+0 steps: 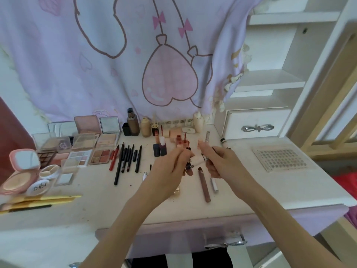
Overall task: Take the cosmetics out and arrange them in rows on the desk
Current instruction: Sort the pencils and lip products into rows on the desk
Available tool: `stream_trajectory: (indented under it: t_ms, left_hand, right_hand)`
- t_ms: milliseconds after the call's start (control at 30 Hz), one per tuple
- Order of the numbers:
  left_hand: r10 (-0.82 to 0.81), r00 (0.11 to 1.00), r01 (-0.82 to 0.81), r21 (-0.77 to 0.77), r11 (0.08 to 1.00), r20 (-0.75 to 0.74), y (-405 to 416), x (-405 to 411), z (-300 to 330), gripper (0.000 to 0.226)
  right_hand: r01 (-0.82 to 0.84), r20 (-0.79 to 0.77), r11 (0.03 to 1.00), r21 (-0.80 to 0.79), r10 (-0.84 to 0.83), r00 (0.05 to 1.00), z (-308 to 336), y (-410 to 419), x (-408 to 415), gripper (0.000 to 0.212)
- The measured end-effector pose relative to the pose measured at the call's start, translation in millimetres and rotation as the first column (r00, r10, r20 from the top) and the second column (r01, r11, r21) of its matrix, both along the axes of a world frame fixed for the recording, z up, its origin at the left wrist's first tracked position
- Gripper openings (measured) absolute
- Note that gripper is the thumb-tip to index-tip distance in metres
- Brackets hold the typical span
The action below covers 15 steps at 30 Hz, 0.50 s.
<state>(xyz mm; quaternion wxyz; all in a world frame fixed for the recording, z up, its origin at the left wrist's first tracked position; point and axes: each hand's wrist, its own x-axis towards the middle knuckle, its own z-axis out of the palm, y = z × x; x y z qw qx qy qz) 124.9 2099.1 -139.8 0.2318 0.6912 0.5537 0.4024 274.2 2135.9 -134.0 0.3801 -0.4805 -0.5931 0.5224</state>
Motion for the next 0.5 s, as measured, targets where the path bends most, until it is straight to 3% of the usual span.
stream_trajectory:
  t_ms: [133,233,367,500]
  left_hand:
    - [-0.015,0.997,0.015,0.006,1.0,-0.081,-4.9,1.7,-2.8,0.032]
    - [-0.004,0.999,0.007,0.047,0.999,-0.051,-2.7,1.9,-1.4,0.021]
    - [-0.017,0.998,0.015,-0.028,0.999,-0.054,2.7,0.2,-1.4,0.004]
    - [-0.013,0.997,0.012,-0.022,1.0,-0.079,5.6,3.8,-4.9,0.038]
  right_hand:
    - [-0.017,0.021,0.995,0.098,0.015,1.0,0.3,-3.7,2.1,0.039]
    - [-0.085,-0.084,0.994,0.07,0.091,0.992,0.9,-4.4,9.2,0.026]
    - [-0.164,-0.13,0.983,0.088,0.175,0.976,-2.1,-1.0,17.5,0.008]
    - [-0.16,-0.145,0.984,0.073,0.169,0.975,-6.7,3.6,17.6,0.008]
